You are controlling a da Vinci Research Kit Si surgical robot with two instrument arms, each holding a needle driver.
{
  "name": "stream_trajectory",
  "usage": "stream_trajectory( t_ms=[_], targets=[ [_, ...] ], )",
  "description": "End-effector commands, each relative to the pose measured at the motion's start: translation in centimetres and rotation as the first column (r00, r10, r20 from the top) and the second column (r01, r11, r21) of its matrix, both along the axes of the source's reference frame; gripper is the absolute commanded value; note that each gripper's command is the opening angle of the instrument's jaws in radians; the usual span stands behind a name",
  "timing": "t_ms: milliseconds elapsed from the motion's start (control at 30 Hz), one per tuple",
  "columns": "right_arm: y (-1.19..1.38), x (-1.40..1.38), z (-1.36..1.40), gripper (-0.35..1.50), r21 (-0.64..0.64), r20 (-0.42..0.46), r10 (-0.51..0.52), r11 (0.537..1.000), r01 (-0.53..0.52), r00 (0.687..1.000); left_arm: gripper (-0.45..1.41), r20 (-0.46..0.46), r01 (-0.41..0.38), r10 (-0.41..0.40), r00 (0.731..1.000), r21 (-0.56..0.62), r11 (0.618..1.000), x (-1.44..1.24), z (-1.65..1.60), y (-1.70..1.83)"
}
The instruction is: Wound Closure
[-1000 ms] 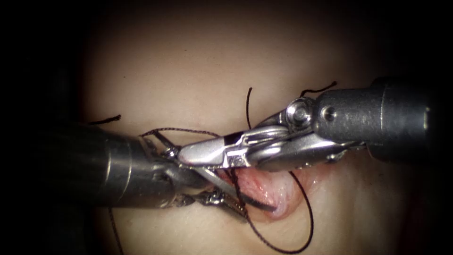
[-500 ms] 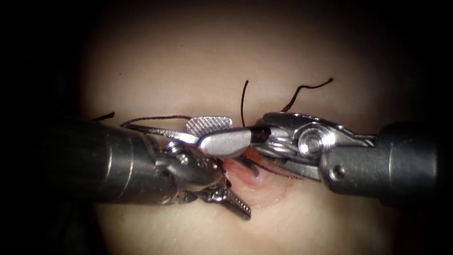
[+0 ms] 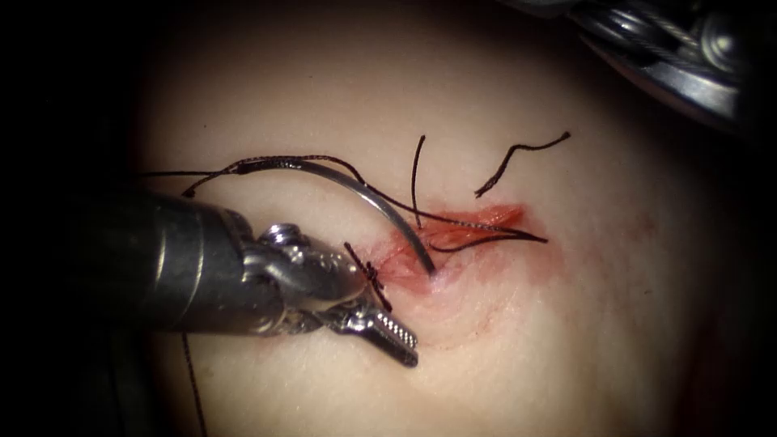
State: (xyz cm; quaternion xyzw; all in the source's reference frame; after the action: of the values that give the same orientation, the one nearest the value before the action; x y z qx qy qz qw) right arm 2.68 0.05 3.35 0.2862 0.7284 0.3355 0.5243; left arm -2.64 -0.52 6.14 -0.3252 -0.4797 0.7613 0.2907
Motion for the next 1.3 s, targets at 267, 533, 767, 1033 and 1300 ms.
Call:
stream_trajectory(
  t_ms=[267, 533, 767, 1033, 1300],
  targets=[
    [-0.40, 0.18, -0.44, 0.42, 0.054, 0.156, -0.026, 0.998, 0.018, 0.987, 0.36, 0.001, 0.002, -0.002, 1.000, -0.001, 1.000, -0.04, 0.05, -0.02],
    [-1.29, 0.55, -0.24, 0.44, 0.023, 0.431, -0.240, 0.967, 0.255, 0.870, 0.49, 0.007, -0.006, 0.006, 1.000, 0.000, 1.000, 0.08, 0.01, -0.03],
    [-1.30, 0.85, 0.54, 0.71, -0.183, 0.611, -0.087, 0.952, 0.247, 0.787, 0.59, 0.016, -0.012, 0.012, 1.000, 0.002, 1.000, 0.27, -0.05, -0.04],
    [-1.21, 1.14, 1.08, 0.94, -0.381, 0.919, 0.248, 0.759, 0.528, 0.306, 0.59, 0.016, -0.021, 0.020, 1.000, 0.013, 1.000, 0.38, -0.06, -0.06],
    [-1.24, 1.53, 1.26, 0.96, -0.439, 0.898, 0.306, 0.688, 0.578, 0.317, 0.64, 0.002, -0.040, 0.040, 0.999, 0.048, 0.998, 0.45, -0.04, -0.08]
  ],
)
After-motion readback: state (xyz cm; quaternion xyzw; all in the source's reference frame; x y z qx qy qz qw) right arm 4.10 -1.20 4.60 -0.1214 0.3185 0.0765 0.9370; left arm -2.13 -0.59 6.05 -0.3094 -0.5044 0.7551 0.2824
